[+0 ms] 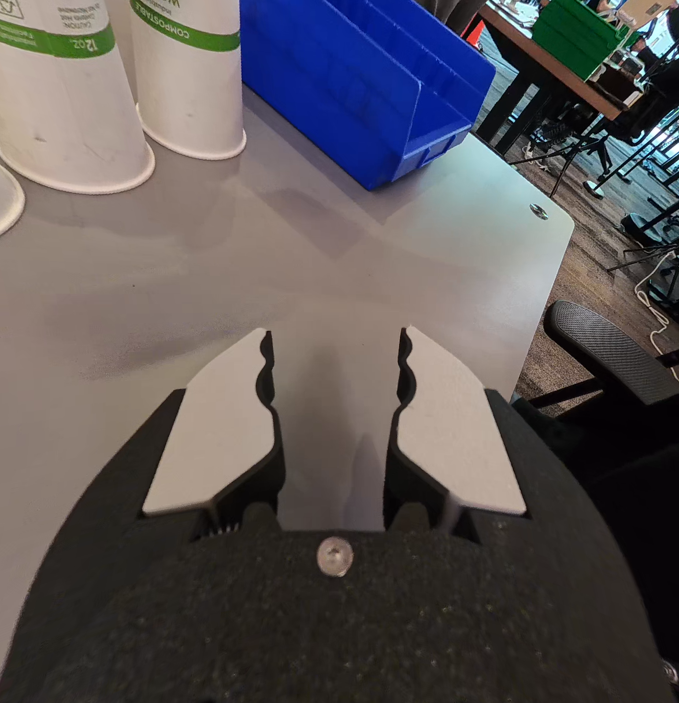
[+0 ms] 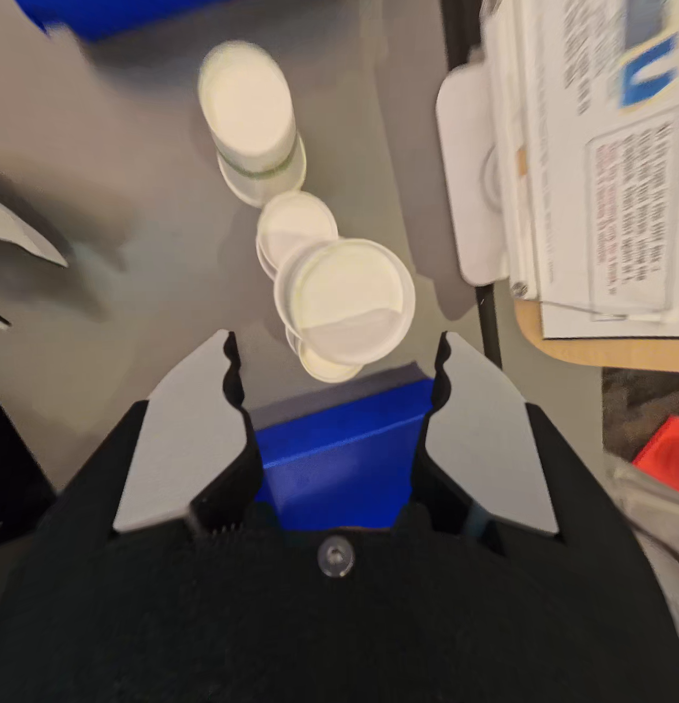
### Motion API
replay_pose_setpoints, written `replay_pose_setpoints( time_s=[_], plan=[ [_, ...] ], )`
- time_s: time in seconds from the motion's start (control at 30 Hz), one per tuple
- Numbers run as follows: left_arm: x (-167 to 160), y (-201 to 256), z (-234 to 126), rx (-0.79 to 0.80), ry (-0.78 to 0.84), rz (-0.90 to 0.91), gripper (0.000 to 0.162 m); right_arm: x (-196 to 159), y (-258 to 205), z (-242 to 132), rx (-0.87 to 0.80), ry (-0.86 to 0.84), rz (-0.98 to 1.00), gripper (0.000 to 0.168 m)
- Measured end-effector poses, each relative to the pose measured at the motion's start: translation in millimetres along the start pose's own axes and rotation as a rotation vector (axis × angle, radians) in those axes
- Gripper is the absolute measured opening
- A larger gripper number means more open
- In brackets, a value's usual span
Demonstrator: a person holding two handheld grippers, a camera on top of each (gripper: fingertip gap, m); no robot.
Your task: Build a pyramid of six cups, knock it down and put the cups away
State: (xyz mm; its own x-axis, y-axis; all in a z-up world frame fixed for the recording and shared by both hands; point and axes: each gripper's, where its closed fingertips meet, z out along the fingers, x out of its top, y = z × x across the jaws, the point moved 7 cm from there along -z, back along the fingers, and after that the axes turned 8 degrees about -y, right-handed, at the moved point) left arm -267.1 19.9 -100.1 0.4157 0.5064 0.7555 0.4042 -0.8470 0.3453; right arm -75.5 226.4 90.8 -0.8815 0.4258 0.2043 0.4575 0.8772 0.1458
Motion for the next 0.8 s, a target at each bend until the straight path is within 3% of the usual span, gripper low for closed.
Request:
replay_pose_setpoints(
  time_s=[0.1,0.17,0.37,0.47,0.57,0.7,0.8],
  plan=[
    [1.3,1.7,-2.1,0.004,0.002,0.021,0.062,-19.2,-36.6,-31.9,-0.117,0.336,0.022,0.096],
    [3.1,1.9,-4.6,0.023,0.004,0.042,0.062,-42.6,-73.3,-31.7,-0.149,0.559,0.098,0.095],
    [11.5,-1.5,-12.8,0.095,-0.027,0.137,0.061,-106.8,-186.3,67.4,-0.018,0.946,0.465,0.082],
    [27.5,-6.8,-31.7,0.141,-0.046,0.231,0.053,-121.8,-222.1,109.0,0.037,0.960,0.520,0.082],
    [54.1,-30.5,-70.0,0.257,-0.112,0.349,0.044,-128.9,-229.9,115.0,-0.063,0.908,0.468,0.082],
    [96.1,-113.8,-131.6,0.566,-0.285,0.459,0.029,-126.4,-232.1,111.7,-0.051,0.936,0.448,0.080],
    [115.6,-186.0,-155.1,0.617,-0.424,0.413,0.029,-124.3,-233.5,116.3,-0.023,0.928,0.443,0.080]
  ],
)
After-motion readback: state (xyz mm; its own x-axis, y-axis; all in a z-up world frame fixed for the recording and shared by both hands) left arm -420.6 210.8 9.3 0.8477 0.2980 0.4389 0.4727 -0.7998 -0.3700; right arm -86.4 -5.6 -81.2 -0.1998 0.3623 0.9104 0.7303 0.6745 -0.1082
